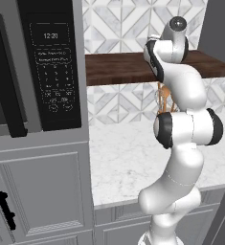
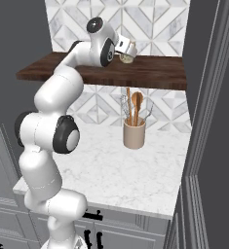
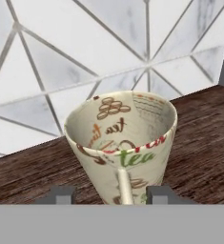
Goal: Gather all objects into one cabinet and sort the glasses and bowls to opposite sides.
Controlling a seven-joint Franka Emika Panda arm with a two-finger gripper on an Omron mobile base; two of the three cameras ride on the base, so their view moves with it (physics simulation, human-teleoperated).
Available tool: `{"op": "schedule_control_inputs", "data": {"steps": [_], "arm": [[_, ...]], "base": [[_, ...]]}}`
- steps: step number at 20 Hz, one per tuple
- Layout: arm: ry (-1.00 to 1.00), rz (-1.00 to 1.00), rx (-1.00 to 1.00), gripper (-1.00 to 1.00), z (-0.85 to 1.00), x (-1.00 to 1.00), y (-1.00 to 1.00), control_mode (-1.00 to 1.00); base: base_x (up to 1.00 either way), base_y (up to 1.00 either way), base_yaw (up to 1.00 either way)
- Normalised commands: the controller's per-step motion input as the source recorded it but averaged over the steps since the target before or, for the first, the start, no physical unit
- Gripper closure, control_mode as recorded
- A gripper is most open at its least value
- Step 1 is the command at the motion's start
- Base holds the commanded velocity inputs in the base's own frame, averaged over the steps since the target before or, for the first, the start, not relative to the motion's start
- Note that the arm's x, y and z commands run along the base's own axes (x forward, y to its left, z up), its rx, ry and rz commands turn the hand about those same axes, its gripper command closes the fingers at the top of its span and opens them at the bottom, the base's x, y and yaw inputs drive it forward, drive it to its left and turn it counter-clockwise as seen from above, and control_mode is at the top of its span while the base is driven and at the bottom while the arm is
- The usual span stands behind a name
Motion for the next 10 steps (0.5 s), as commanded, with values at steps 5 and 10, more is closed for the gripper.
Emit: {"op": "schedule_control_inputs", "data": {"steps": [5, 10], "arm": [[0.0, 0.0, 0.0, 1.0, 0.0, 0.0, 0.0, -1.0], [0.0, 0.0, 0.0, 1.0, 0.0, 0.0, 0.0, -1.0]], "base": [[0.0, 0.0, 0.0], [0.0, 0.0, 0.0]]}}
